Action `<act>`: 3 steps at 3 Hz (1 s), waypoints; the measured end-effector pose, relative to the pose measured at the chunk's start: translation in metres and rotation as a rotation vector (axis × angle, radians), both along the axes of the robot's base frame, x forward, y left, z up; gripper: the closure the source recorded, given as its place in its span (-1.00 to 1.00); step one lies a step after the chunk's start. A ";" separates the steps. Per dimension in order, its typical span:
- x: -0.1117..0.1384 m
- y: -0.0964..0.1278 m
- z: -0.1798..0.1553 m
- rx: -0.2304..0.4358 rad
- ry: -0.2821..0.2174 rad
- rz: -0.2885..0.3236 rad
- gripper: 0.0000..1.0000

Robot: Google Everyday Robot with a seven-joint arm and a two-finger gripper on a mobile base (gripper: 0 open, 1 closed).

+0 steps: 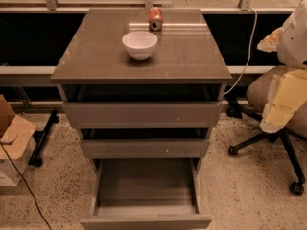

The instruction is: Close bottom drawer

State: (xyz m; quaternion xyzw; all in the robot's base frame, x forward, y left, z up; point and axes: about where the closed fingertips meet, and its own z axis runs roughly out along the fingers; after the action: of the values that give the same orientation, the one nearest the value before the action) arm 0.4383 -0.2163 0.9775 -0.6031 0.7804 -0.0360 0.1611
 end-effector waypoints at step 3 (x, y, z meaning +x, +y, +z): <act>-0.004 0.002 -0.014 0.027 -0.023 0.016 -0.02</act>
Offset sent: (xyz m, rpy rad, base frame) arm 0.0000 0.0000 0.0000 0.0000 0.0000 0.0000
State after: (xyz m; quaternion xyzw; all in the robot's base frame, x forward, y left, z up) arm 0.4345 -0.2140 0.9632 -0.6067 0.7741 -0.0311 0.1784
